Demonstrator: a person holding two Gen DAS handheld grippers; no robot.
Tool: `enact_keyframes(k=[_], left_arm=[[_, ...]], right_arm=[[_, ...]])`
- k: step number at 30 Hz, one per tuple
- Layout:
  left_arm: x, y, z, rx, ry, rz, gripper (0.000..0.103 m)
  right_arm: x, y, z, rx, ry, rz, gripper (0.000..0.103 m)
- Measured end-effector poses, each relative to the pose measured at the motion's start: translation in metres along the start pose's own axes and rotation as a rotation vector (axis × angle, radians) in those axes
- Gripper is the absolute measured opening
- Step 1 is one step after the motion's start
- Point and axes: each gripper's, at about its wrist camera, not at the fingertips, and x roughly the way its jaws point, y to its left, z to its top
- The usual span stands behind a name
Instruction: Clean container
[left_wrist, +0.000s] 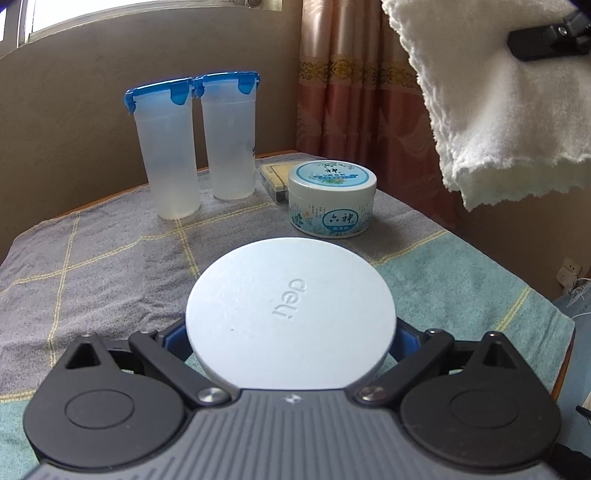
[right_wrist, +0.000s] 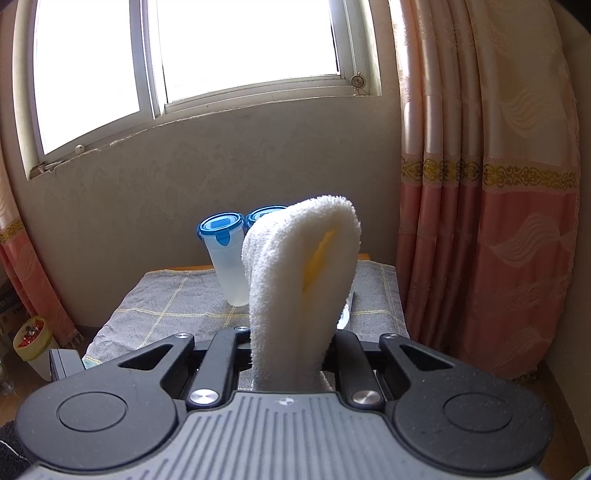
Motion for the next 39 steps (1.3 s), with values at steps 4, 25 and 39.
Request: enact_keyframes(k=[4, 25, 39], left_arm=[[0.000, 0.000, -0.001, 0.004, -0.008, -0.002, 0.099], [-0.012, 0.003, -0.015, 0.036, -0.006, 0.016, 0.102], [-0.025, 0.010, -0.019, -0.044, -0.033, 0.000, 0.102]], right_arm=[[0.002, 0.004, 0.003, -0.007, 0.003, -0.006, 0.017], [0.010, 0.013, -0.002, -0.025, 0.031, 0.007, 0.018], [0.060, 0.047, -0.004, -0.199, 0.113, 0.024, 0.018]])
